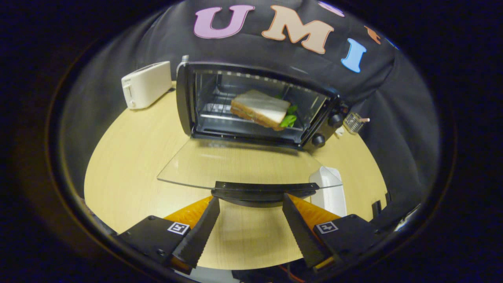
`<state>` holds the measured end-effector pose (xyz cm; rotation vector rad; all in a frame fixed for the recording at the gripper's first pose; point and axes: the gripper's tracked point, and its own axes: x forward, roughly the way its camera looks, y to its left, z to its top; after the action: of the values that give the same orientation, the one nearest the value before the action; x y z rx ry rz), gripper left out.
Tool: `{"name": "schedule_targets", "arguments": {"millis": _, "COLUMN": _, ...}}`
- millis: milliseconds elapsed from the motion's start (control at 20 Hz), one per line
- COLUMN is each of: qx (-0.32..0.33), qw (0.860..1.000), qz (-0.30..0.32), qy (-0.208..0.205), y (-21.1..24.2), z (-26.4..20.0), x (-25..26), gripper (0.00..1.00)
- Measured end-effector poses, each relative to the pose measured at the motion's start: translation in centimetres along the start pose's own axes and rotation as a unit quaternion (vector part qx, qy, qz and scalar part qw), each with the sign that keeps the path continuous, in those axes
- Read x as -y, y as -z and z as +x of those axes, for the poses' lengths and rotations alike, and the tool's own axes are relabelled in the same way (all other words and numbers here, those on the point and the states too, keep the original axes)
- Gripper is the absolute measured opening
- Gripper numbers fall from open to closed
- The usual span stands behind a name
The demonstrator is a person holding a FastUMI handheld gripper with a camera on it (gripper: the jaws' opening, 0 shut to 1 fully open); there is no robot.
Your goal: Open the toaster oven, put the food inside, and close the toaster oven door.
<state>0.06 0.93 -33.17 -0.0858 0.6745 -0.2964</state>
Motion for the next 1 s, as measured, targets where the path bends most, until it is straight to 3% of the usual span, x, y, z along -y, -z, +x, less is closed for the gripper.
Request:
{"name": "schedule_targets", "arguments": {"millis": 250, "qx": 0.070, "qw": 0.996, "qz": 0.048, "qy": -0.004, "y": -5.7, "z": 0.0, "x": 1.7, "gripper": 1.00}}
{"name": "schedule_targets", "arguments": {"millis": 450, "qx": 0.082, "qw": 0.987, "qz": 0.126, "qy": -0.050, "y": -7.8, "z": 1.9, "x": 1.5, "gripper": 1.00}}
{"name": "schedule_targets", "arguments": {"millis": 700, "qx": 0.107, "qw": 0.982, "qz": 0.148, "qy": -0.034, "y": -10.9, "z": 3.3, "x": 3.1, "gripper": 1.00}}
{"name": "schedule_targets", "arguments": {"millis": 1000, "qx": 0.121, "qw": 0.984, "qz": 0.132, "qy": -0.006, "y": -13.0, "z": 3.1, "x": 5.0, "gripper": 1.00}}
